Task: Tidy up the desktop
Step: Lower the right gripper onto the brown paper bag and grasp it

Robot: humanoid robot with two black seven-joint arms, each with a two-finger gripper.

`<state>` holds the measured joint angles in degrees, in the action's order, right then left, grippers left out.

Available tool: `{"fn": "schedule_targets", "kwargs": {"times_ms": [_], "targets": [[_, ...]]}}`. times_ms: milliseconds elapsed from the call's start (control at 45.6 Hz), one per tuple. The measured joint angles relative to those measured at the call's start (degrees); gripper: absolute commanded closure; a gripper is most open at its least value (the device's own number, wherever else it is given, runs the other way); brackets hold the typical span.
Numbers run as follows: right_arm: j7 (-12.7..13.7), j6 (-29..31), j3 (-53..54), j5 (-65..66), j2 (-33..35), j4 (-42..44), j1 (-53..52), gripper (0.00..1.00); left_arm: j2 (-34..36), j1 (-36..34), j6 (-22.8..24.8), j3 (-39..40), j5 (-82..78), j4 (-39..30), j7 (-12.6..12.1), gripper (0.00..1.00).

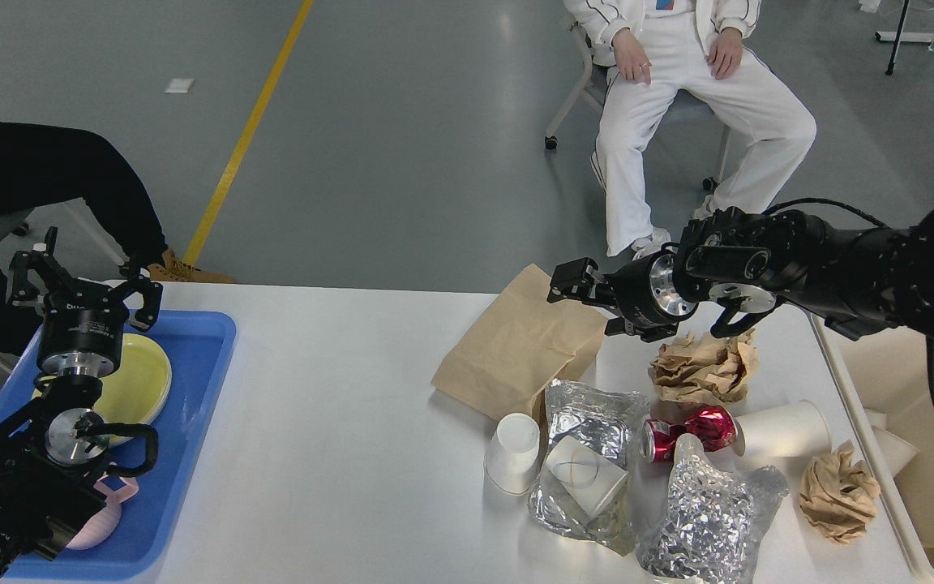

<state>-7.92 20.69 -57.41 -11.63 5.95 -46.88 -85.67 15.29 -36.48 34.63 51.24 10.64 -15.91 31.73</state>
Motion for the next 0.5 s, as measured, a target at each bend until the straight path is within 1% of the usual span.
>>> {"fn": "schedule_targets", "kwargs": {"times_ms": [285,504], "targets": [[0.0,-0.9,1.7,0.0,-4.7,7.3,8.5,0.00,0.0,0.0,0.0,0.0,0.0,0.0,0.0,0.04],[0.1,-3.6,4.3,0.0,-6.3,12.3,13.4,0.00,0.0,0.0,0.0,0.0,0.1,0.0,0.0,0.04]]}}
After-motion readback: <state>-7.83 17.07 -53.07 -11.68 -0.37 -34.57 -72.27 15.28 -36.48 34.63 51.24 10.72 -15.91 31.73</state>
